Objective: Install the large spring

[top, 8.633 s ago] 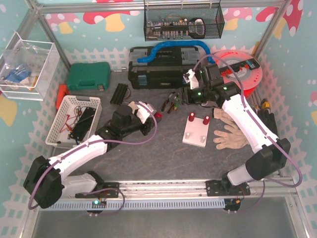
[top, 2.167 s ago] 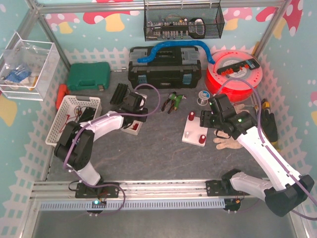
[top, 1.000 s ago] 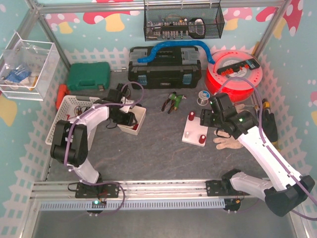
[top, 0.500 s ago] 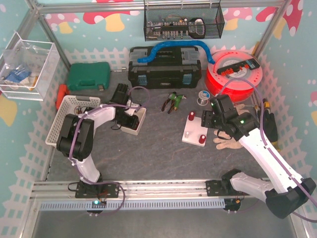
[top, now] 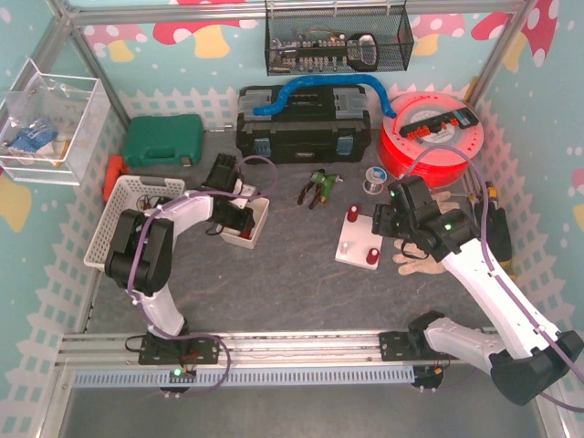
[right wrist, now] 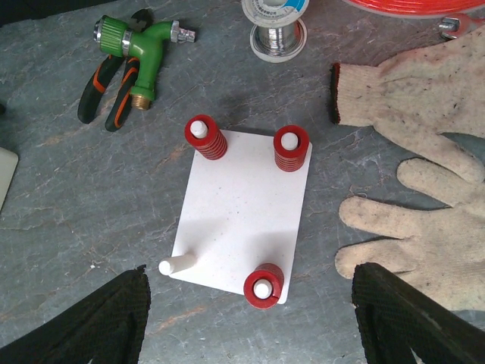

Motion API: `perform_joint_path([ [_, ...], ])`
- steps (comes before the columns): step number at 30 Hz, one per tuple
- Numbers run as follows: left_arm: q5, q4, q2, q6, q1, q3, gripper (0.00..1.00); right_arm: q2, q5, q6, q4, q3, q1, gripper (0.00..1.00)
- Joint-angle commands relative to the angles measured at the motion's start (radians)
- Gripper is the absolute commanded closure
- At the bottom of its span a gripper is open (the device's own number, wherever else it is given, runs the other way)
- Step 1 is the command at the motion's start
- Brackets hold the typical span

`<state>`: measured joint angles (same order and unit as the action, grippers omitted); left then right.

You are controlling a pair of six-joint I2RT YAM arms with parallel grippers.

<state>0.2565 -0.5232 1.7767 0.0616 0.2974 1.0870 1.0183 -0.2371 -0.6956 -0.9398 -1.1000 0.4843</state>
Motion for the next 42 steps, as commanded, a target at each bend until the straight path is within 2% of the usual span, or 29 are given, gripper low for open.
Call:
perform_joint_path([
  [1,-0.018,0.014,0.017,0.018,0.004,0.056,0.79,0.000,-0.020,-0.019,-0.014,0.007,-0.006,0.26],
  [10,-0.048,0.016,0.021,0.031,0.004,0.090,0.81,0.000,-0.016,-0.025,-0.014,0.009,-0.006,0.26],
  [22,-0.061,0.012,0.013,-0.039,0.008,0.056,0.53,-0.006,-0.014,-0.027,-0.012,0.005,-0.005,0.26],
  [26,-0.078,0.001,-0.002,-0.072,0.026,0.036,0.50,-0.012,-0.016,-0.033,-0.011,0.010,-0.006,0.26],
  [33,-0.130,0.003,0.026,-0.103,0.054,0.004,0.54,-0.009,-0.014,-0.036,-0.010,0.008,-0.005,0.26],
  [42,-0.161,0.024,-0.021,-0.092,0.060,0.013,0.78,-0.016,-0.012,-0.048,-0.010,0.004,-0.006,0.26],
])
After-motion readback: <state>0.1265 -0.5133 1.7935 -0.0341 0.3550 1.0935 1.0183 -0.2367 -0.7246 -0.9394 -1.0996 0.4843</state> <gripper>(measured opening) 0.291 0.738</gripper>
